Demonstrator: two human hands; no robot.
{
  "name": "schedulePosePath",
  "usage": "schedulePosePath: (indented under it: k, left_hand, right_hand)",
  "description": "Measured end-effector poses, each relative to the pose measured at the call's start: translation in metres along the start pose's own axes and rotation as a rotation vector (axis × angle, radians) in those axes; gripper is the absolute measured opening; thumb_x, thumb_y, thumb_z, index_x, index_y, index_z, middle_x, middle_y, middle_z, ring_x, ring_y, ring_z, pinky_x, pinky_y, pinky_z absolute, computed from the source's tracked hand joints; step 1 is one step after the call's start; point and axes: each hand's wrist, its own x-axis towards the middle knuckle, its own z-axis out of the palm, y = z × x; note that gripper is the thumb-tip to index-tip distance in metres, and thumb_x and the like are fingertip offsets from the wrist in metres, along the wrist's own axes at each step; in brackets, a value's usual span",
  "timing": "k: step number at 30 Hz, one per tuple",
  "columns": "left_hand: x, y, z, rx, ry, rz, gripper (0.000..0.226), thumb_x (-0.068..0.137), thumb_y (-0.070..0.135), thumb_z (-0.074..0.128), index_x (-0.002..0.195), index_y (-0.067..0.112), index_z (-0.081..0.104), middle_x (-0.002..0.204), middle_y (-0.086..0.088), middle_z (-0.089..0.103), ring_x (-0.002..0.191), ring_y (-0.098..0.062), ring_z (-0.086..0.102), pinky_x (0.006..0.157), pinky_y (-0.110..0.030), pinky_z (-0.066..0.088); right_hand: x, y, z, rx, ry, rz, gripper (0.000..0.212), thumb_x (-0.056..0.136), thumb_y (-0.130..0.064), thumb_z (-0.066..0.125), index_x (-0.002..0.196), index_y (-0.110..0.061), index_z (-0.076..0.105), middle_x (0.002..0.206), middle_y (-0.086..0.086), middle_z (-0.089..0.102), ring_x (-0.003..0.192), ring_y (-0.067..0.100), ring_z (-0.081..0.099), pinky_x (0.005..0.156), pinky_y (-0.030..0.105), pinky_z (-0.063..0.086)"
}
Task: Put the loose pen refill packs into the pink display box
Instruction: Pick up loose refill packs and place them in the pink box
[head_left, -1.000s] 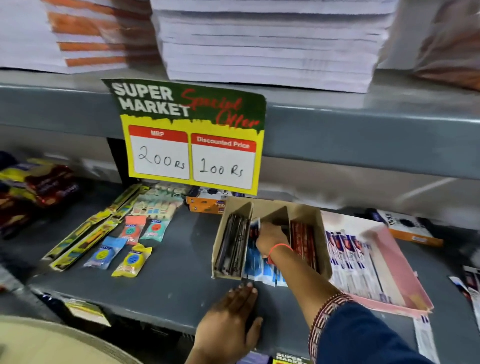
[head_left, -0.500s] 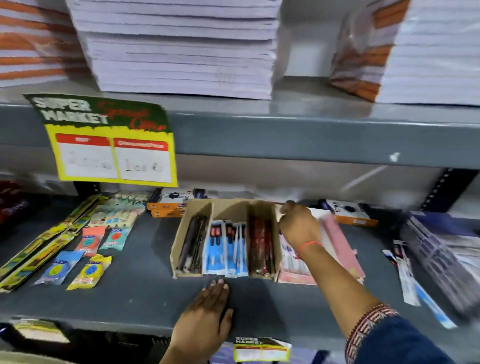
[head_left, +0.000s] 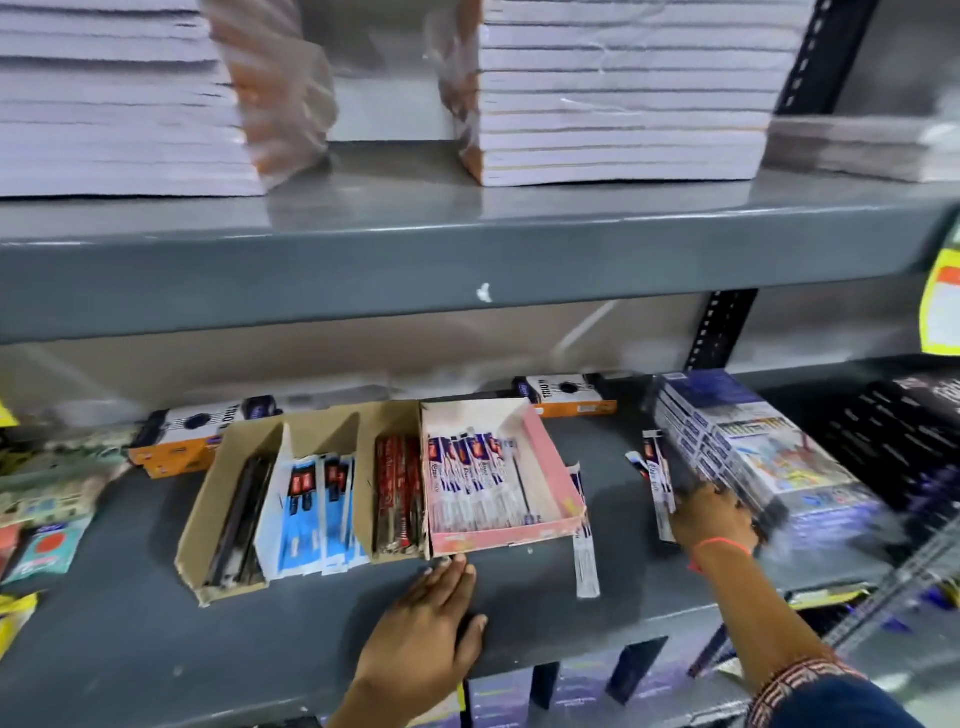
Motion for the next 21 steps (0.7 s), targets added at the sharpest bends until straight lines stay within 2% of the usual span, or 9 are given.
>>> schedulePosePath:
  k: [4, 5, 7, 11, 13, 17, 19, 21]
  left_hand:
    - [0.000, 0.000, 0.002, 0.008, 0.022, -0.009, 0.046, 0.062, 0.049, 0.064, 0.097, 0.022, 0.077, 0.103, 0.008, 0.073, 0.092, -0.008, 0.068, 0.095, -0.015, 0.030]
    - [0.001, 0.000, 0.003, 0.022, 0.023, -0.006, 0.046, 0.062, 0.050, 0.063, 0.097, 0.023, 0.076, 0.103, 0.008, 0.073, 0.093, -0.007, 0.068, 0.094, -0.015, 0.033]
    - [0.001, -0.001, 0.001, 0.031, 0.002, -0.007, 0.046, 0.063, 0.052, 0.063, 0.097, 0.024, 0.076, 0.104, 0.010, 0.072, 0.094, -0.006, 0.068, 0.087, -0.015, 0.043]
    - [0.001, 0.000, 0.000, 0.033, -0.010, -0.003, 0.050, 0.055, 0.055, 0.077, 0.095, 0.026, 0.077, 0.103, 0.011, 0.072, 0.092, -0.005, 0.068, 0.077, -0.015, 0.048]
    - [0.002, 0.000, -0.001, 0.036, -0.014, -0.012, 0.053, 0.052, 0.056, 0.080, 0.095, 0.025, 0.077, 0.102, 0.011, 0.072, 0.092, -0.005, 0.068, 0.073, -0.016, 0.051]
    - [0.001, 0.001, -0.004, 0.038, -0.017, -0.012, 0.054, 0.052, 0.053, 0.081, 0.096, 0.023, 0.077, 0.102, 0.009, 0.073, 0.092, -0.007, 0.069, 0.074, -0.019, 0.052]
    - [0.000, 0.001, -0.005, 0.037, -0.018, -0.005, 0.054, 0.052, 0.052, 0.082, 0.096, 0.022, 0.077, 0.102, 0.008, 0.073, 0.092, -0.008, 0.069, 0.074, -0.019, 0.052]
    - [0.001, 0.001, -0.006, 0.024, -0.034, -0.001, 0.054, 0.052, 0.052, 0.082, 0.095, 0.022, 0.077, 0.102, 0.008, 0.073, 0.091, -0.007, 0.069, 0.074, -0.019, 0.052]
  right_hand:
    - [0.011, -0.007, 0.002, 0.119, -0.125, -0.061, 0.040, 0.092, -0.011, 0.046, 0.127, 0.009, 0.044, 0.133, 0.029, 0.050, 0.123, 0.039, 0.050, 0.102, 0.042, 0.040]
    - [0.012, -0.011, 0.003, 0.128, -0.151, -0.081, 0.038, 0.092, -0.008, 0.046, 0.124, 0.012, 0.048, 0.131, 0.030, 0.053, 0.122, 0.040, 0.052, 0.101, 0.041, 0.041]
    - [0.012, -0.017, 0.005, 0.136, -0.178, -0.100, 0.036, 0.090, -0.008, 0.050, 0.120, 0.013, 0.054, 0.127, 0.031, 0.057, 0.118, 0.041, 0.055, 0.098, 0.040, 0.044]
    - [0.011, -0.027, 0.000, 0.077, -0.214, -0.120, 0.036, 0.082, -0.005, 0.060, 0.115, 0.009, 0.060, 0.119, 0.027, 0.064, 0.108, 0.038, 0.062, 0.085, 0.035, 0.050]
    - [0.011, -0.033, -0.005, 0.007, -0.179, -0.173, 0.033, 0.082, -0.005, 0.057, 0.113, 0.007, 0.061, 0.114, 0.026, 0.066, 0.102, 0.037, 0.065, 0.079, 0.034, 0.051]
    - [0.008, -0.048, -0.022, -0.122, -0.086, -0.274, 0.030, 0.085, -0.003, 0.050, 0.113, 0.002, 0.060, 0.112, 0.021, 0.067, 0.099, 0.036, 0.067, 0.087, 0.042, 0.056]
    - [0.008, -0.051, -0.033, -0.119, 0.035, -0.277, 0.029, 0.088, -0.004, 0.046, 0.113, 0.001, 0.060, 0.112, 0.021, 0.066, 0.100, 0.036, 0.067, 0.086, 0.041, 0.054]
    - [0.012, -0.052, -0.043, -0.002, 0.133, -0.280, 0.028, 0.086, -0.004, 0.052, 0.112, 0.001, 0.061, 0.110, 0.024, 0.066, 0.101, 0.038, 0.064, 0.084, 0.039, 0.051]
